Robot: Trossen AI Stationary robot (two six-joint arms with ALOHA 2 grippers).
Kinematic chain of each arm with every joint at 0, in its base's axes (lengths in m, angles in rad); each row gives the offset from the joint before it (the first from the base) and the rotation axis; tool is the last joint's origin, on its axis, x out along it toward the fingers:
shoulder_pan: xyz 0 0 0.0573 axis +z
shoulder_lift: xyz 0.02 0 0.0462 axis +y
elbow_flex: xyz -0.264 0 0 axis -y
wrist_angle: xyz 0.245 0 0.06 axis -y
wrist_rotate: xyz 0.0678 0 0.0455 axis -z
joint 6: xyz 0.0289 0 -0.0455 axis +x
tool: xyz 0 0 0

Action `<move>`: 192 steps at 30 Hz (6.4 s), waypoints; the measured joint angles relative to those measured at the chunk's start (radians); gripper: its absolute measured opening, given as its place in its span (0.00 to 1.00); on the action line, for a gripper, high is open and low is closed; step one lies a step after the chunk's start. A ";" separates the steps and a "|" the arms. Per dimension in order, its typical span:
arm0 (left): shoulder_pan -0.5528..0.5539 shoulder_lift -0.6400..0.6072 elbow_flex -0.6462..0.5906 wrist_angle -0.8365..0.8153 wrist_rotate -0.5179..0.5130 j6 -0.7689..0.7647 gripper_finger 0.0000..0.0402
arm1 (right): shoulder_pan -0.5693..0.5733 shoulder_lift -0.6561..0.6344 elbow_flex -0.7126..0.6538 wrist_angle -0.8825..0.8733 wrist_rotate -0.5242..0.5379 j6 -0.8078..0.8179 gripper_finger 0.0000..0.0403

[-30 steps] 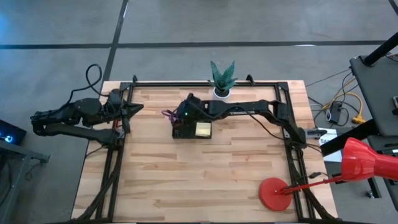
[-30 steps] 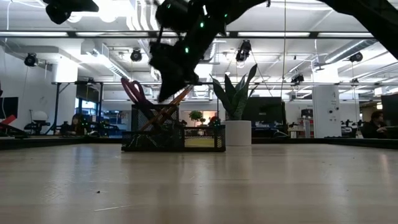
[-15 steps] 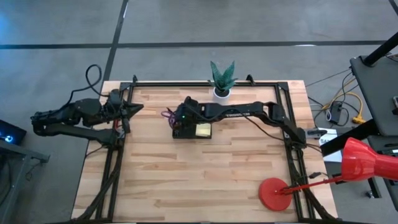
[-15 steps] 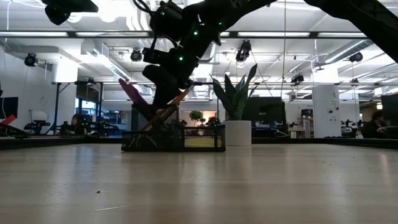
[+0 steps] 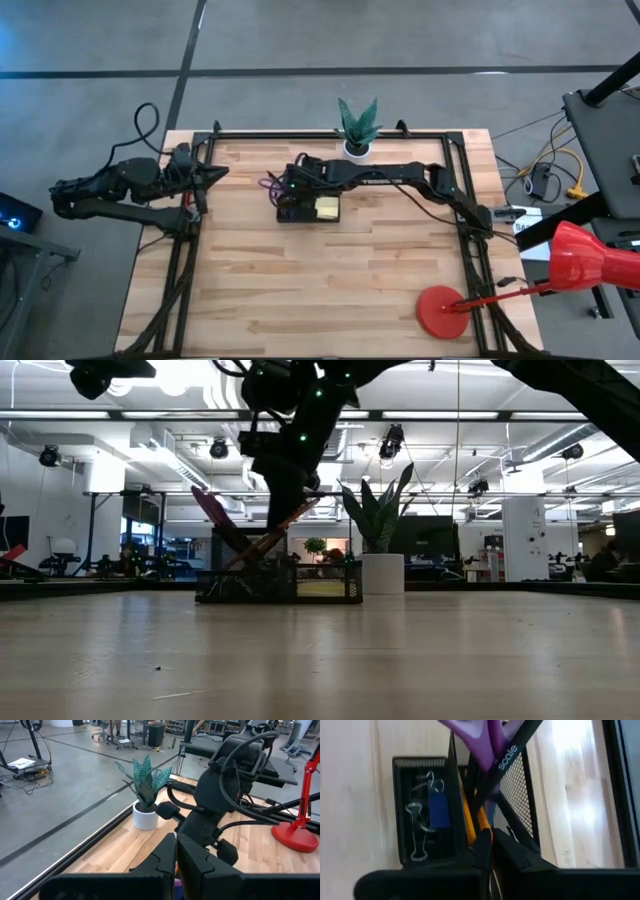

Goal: Pick and place office supplies into organizer
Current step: Put the pen into the desk organizer

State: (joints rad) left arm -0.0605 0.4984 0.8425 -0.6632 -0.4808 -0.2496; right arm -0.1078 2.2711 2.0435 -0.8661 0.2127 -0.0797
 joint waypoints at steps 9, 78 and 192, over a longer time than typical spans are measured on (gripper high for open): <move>0.000 0.002 -0.035 0.001 0.028 -0.089 0.00 | 0.010 -0.003 0.146 0.003 0.080 -0.007 0.02; 0.565 0.600 0.049 0.007 0.446 0.155 0.00 | 0.145 -0.007 0.310 -0.351 0.520 0.402 0.02; 0.661 0.689 -0.042 0.315 0.790 0.151 0.00 | -0.081 0.103 0.166 -0.058 -0.158 0.188 0.02</move>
State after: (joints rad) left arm 0.6010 1.1869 0.8009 -0.3485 0.3092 -0.0982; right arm -0.1890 2.3739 2.2092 -0.9239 0.0550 0.1081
